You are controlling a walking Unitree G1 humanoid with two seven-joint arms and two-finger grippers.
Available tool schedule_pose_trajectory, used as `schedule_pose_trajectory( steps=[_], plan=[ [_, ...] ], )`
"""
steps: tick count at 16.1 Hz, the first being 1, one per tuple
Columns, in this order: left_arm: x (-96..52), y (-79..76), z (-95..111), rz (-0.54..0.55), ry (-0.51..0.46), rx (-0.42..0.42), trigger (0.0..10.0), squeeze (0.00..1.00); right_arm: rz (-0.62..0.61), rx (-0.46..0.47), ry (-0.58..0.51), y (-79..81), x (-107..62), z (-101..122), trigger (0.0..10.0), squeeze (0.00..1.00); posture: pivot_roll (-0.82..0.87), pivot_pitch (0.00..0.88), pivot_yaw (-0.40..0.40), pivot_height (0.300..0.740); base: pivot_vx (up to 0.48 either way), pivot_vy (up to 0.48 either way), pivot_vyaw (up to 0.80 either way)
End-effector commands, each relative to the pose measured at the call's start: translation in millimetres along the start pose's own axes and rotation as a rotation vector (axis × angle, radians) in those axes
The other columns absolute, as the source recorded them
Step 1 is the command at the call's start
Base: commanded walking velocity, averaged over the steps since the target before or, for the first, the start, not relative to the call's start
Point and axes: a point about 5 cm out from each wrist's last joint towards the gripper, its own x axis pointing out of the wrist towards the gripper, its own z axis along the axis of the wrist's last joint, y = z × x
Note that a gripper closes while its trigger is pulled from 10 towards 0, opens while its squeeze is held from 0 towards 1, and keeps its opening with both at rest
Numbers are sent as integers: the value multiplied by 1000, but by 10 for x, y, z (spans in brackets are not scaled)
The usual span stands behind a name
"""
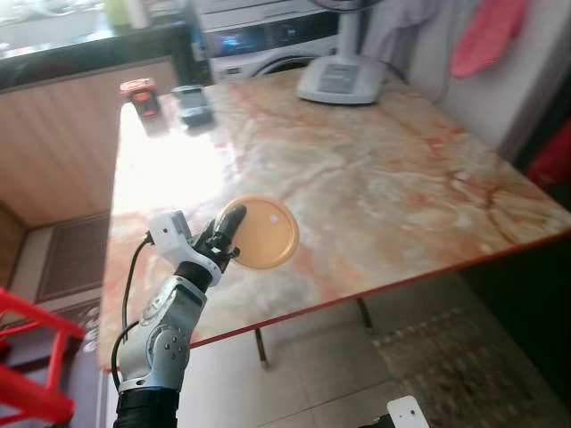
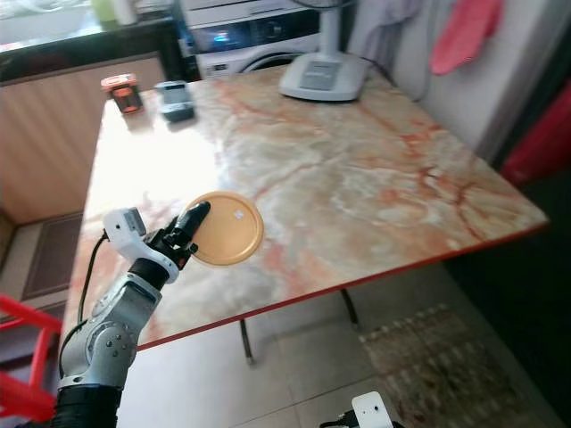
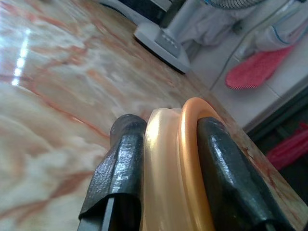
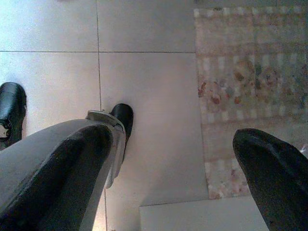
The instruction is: Restocking fridge
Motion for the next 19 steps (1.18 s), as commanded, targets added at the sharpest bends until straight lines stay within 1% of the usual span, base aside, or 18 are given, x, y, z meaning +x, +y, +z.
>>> schedule_pose_trajectory(
  steps=[1, 4, 5, 7, 10, 12, 14, 19],
  plan=[
    [20, -6, 68, -1, -30, 14, 10000, 0, 15, 12, 7, 56, -2, -12, 10000, 0, -12, 0, 113, 740, 0, 0, -788],
    [26, -12, 60, -1, -27, 7, 10000, 0, 13, 12, 6, 53, -3, -11, 10000, 0, -11, 0, 112, 740, 0, 0, -788],
    [27, -12, 59, -1, -26, 6, 10000, 0, 13, 11, 5, 52, -3, -11, 10000, 0, -10, 0, 111, 740, 0, 352, -788],
    [23, -12, 55, 1, -27, 19, 10000, 0, 16, 7, 7, 50, -3, -15, 10000, 0, -7, 0, 107, 740, 0, 0, -794],
    [14, -15, 45, 6, -26, 5, 10000, 0, 17, 4, 7, 49, -4, -19, 10000, 0, -5, 0, 104, 740, 0, 0, -788],
    [10, -12, 41, 9, -29, -4, 10000, 0, 15, 0, 7, 46, -4, -21, 10000, 0, -4, 0, 103, 740, 0, 411, -794],
    [6, -21, 38, -1, -31, 11, 10000, 0, 14, -2, 8, 44, -4, -22, 10000, 0, -5, 0, 103, 740, 0, 0, -788],
    [7, -38, 23, -5, -31, 0, 10000, 0, 17, -8, 9, 46, -4, -21, 10000, 0, -7, 0, 102, 740, 0, 0, -788]
  ],
)
